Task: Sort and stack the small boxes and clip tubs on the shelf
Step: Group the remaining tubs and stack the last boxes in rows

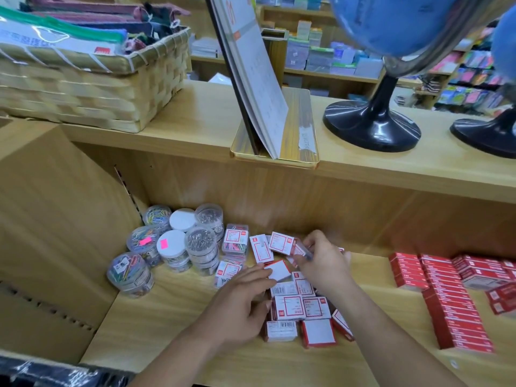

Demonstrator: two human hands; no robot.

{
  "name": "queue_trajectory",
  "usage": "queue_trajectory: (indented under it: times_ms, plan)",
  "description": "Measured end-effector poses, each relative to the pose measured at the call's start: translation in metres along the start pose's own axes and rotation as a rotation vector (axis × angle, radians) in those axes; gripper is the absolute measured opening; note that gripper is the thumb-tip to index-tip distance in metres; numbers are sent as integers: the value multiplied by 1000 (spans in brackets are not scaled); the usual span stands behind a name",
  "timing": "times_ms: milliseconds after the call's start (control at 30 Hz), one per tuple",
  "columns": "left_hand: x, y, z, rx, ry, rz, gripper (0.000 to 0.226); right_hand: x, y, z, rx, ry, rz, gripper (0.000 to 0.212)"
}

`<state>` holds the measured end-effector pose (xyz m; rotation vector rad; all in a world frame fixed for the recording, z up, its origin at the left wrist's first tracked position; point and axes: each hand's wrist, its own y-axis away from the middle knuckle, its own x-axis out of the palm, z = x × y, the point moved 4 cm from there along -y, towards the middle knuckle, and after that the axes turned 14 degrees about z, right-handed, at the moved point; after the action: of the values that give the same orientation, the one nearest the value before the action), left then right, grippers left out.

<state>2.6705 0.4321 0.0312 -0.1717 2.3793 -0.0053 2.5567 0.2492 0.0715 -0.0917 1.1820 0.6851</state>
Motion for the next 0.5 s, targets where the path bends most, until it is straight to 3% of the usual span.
queue_trajectory:
  times_ms: [100,200,267,333,400,500]
  plan:
    - [-5,4,-4,55,-55,-91,37,-28,16,-3,-60,-92,-140,29]
    - [-13,13,-17,66,5,-252,29,-46,47,6,-113,-511,-154,22]
    - [-15,21,-33,26,176,-336,25,-39,69,19,-88,-806,-60,25]
    - [-12,28,-46,-81,516,-329,26,-21,89,37,-92,-995,62,27]
    - [-7,36,-48,-145,740,-335,20,-2,104,54,-104,-1057,119,22]
    - [-15,54,-32,-223,805,-432,21,27,115,74,-171,-1007,231,7]
